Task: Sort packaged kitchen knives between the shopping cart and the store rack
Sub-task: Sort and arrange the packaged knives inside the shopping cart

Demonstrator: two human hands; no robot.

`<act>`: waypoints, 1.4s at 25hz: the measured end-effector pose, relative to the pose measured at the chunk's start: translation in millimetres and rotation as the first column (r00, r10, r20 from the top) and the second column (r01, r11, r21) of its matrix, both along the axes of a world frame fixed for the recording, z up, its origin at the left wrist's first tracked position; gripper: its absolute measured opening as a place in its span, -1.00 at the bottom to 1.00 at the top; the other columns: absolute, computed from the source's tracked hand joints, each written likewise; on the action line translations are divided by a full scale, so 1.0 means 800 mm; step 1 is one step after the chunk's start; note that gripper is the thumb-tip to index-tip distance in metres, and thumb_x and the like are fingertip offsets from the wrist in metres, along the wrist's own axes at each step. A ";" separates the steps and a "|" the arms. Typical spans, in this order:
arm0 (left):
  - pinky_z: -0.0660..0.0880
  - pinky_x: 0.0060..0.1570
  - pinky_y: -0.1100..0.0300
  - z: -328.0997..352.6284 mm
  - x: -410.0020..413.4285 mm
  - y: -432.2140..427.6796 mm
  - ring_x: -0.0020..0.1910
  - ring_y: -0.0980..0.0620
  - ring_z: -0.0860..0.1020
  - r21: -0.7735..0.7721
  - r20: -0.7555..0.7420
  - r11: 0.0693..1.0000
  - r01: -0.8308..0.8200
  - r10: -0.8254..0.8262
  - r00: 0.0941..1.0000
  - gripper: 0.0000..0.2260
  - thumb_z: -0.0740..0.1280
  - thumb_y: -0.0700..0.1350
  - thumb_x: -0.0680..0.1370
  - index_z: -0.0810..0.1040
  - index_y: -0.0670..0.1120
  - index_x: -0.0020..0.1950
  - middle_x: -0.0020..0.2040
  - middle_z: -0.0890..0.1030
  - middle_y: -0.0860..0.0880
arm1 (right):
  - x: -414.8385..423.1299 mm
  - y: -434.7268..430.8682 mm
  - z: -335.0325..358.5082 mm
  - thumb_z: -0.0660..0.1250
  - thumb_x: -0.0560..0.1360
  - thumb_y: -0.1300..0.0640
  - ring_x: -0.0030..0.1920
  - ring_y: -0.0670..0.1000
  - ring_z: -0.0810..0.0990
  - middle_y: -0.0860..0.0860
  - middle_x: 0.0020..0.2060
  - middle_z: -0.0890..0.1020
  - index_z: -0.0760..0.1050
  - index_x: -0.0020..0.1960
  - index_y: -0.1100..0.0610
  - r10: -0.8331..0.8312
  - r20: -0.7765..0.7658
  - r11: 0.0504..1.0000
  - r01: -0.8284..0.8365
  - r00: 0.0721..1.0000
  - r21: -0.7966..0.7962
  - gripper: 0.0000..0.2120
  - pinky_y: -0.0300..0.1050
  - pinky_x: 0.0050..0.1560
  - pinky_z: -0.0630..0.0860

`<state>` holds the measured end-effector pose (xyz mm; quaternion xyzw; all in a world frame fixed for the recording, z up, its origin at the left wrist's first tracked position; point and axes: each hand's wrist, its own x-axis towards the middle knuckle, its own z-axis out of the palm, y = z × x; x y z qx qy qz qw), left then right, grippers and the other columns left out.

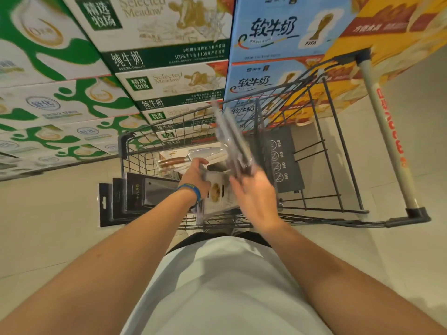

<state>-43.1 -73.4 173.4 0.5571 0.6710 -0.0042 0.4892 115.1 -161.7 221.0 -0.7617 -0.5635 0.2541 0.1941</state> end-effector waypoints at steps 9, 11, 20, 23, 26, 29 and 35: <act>0.60 -0.35 0.01 0.000 -0.018 -0.009 -0.30 -0.04 0.56 0.039 0.088 0.999 -0.025 0.021 0.996 -0.51 0.38 -0.29 0.47 0.31 0.15 0.23 -0.15 0.51 -0.03 | -0.004 -0.038 -0.076 0.17 0.69 -0.07 0.35 0.21 0.49 0.13 0.41 0.47 0.46 0.44 0.11 0.390 -0.013 0.728 -0.317 0.921 -0.608 -0.59 0.09 0.31 0.49; 0.58 -0.29 0.08 0.000 -0.006 -0.014 -0.27 0.03 0.56 0.080 0.071 0.997 0.017 -0.023 0.997 -0.52 0.43 -0.21 0.46 0.30 0.16 0.21 -0.15 0.52 0.04 | -0.008 -0.034 -0.082 0.16 0.67 -0.16 0.56 0.14 0.25 0.06 0.58 0.27 0.49 0.45 -0.01 0.492 -0.044 0.660 -0.405 0.870 -0.632 -0.57 0.13 0.49 0.34; 0.35 -0.38 0.30 0.003 0.008 -0.022 -0.28 0.20 0.46 0.115 0.046 0.989 -0.090 0.085 0.995 -0.52 0.47 0.05 0.39 0.32 0.14 0.21 -0.16 0.44 0.23 | -0.003 -0.009 -0.085 0.12 0.68 -0.05 0.12 0.11 0.56 0.07 0.30 0.57 0.28 0.45 -0.14 -0.189 -0.258 0.782 -0.014 0.947 -0.623 -0.66 -0.05 0.02 0.45; 0.37 -0.32 0.23 -0.001 0.019 -0.028 -0.27 0.14 0.46 0.180 -0.052 0.979 -0.096 0.107 0.993 -0.41 0.52 0.16 0.36 0.31 0.07 0.25 -0.13 0.46 0.19 | -0.005 -0.003 -0.081 0.08 0.70 -0.05 0.46 0.21 0.38 0.07 0.53 0.39 0.12 0.64 -0.16 -0.230 -0.269 0.764 0.002 0.935 -0.646 -0.49 0.14 0.38 0.32; 0.40 -0.24 0.13 -0.009 0.025 -0.028 -0.20 -0.01 0.46 0.208 -0.180 0.978 -0.016 0.054 0.982 -0.40 0.54 0.02 0.39 0.30 -0.01 0.30 0.05 0.54 -0.04 | 0.002 0.005 -0.075 0.07 0.71 0.02 0.42 0.16 0.41 0.08 0.50 0.43 0.17 0.63 -0.08 -0.234 -0.288 0.798 0.014 0.928 -0.603 -0.51 0.02 0.29 0.33; 0.42 -0.21 0.11 -0.012 0.026 -0.023 -0.20 -0.05 0.46 0.198 -0.211 0.980 0.009 0.034 0.977 -0.39 0.54 -0.01 0.39 0.29 -0.02 0.31 0.10 0.57 -0.12 | 0.033 0.013 -0.060 0.07 0.71 0.03 0.23 0.04 0.51 0.00 0.29 0.55 0.33 0.54 -0.08 -0.417 -0.306 0.807 0.193 0.856 -0.558 -0.60 -0.07 0.12 0.38; 0.43 -0.22 0.11 -0.017 0.027 -0.022 -0.21 -0.05 0.48 0.200 -0.247 0.980 -0.001 0.052 0.968 -0.35 0.57 0.00 0.37 0.29 -0.03 0.32 0.04 0.60 -0.12 | 0.195 0.025 -0.043 0.12 0.69 0.01 0.27 0.15 0.57 0.11 0.32 0.58 0.43 0.47 0.14 -0.766 -0.398 0.623 0.432 0.505 -0.652 -0.58 0.17 0.35 0.43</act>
